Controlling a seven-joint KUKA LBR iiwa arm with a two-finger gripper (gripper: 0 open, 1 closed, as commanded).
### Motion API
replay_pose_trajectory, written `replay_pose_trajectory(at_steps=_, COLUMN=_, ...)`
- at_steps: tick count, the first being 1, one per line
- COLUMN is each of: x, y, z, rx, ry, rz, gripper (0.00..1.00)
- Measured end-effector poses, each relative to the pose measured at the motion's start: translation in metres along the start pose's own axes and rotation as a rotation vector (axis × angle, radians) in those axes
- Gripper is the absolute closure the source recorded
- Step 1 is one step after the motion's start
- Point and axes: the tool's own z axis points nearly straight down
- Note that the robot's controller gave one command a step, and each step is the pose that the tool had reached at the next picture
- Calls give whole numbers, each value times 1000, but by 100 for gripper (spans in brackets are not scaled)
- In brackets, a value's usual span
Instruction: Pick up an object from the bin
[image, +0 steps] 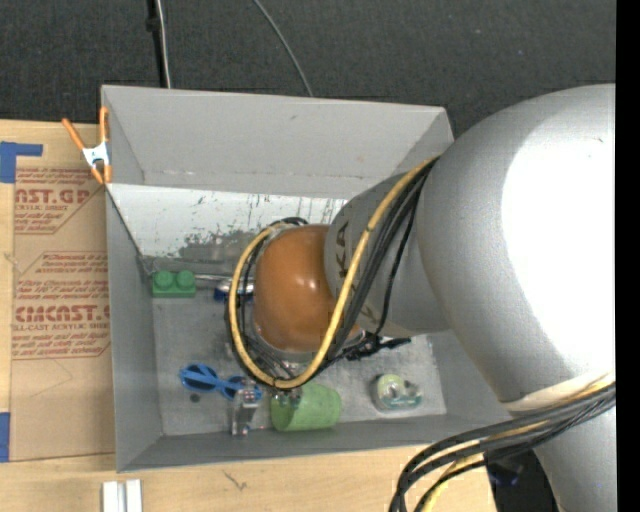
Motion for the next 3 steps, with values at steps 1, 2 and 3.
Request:
replay_pose_trajectory(at_steps=1, x=6, y=1, z=-28, rx=3, ry=8, rz=-65, gripper=0)
replay_pose_trajectory(at_steps=2, x=3, y=-2, z=-40, rx=3, ry=9, rz=-65, gripper=0)
replay_pose_trajectory(at_steps=3, x=3, y=3, z=-1, rx=0, ry=-4, rz=-73, gripper=0)
